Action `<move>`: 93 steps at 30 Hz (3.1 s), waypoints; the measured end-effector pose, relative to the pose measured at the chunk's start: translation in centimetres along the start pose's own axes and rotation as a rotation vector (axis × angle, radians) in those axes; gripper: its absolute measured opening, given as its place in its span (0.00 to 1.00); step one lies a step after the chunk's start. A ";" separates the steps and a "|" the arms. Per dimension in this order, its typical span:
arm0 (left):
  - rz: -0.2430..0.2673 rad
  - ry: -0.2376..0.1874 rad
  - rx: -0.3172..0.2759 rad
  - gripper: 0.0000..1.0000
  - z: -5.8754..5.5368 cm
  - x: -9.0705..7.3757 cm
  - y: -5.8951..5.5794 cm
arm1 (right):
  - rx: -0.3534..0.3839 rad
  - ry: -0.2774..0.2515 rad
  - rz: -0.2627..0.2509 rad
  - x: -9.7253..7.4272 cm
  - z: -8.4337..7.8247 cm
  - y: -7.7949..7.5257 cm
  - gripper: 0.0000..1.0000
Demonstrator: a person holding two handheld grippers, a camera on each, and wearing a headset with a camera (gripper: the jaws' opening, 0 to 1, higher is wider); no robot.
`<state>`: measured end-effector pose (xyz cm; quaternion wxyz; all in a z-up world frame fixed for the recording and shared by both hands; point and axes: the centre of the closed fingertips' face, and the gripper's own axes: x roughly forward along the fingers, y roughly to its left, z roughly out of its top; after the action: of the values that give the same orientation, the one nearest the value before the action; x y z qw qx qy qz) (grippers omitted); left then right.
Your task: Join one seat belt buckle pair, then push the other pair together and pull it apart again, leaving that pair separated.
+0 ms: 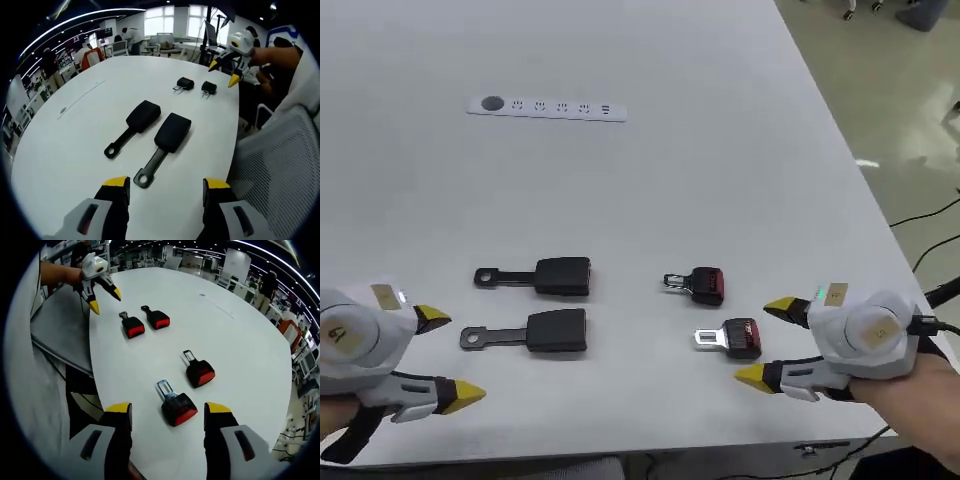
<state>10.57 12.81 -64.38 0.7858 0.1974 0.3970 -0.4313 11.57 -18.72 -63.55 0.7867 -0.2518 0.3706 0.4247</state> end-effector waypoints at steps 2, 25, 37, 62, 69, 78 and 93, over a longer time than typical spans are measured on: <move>-0.014 0.010 0.022 0.60 0.4 0.3 -0.2 | -0.009 0.010 0.017 0.3 -0.1 0.0 0.53; -0.176 0.078 0.249 0.46 4.0 5.8 -0.4 | -0.137 0.106 0.154 2.8 -1.6 -1.0 0.41; -0.202 0.091 0.295 0.43 5.5 6.9 -0.6 | -0.189 0.151 0.207 4.2 -2.7 -1.5 0.41; -0.245 0.187 0.484 0.33 3.8 8.7 -1.0 | -0.274 0.194 0.271 5.3 -3.7 -1.4 0.34; -0.250 0.192 0.475 0.33 3.7 8.9 -0.9 | -0.319 0.210 0.289 5.0 -3.6 -1.3 0.34; -0.269 0.207 0.473 0.33 3.7 9.0 -1.2 | -0.322 0.225 0.303 5.1 -3.7 -1.1 0.36; -0.279 0.201 0.480 0.33 3.6 9.1 -1.0 | -0.346 0.233 0.300 5.2 -3.7 -1.3 0.33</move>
<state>14.18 5.14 -69.44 0.6063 0.3632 0.3827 -0.5950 13.23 -19.55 -69.79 0.6119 -0.3721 0.4139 0.5620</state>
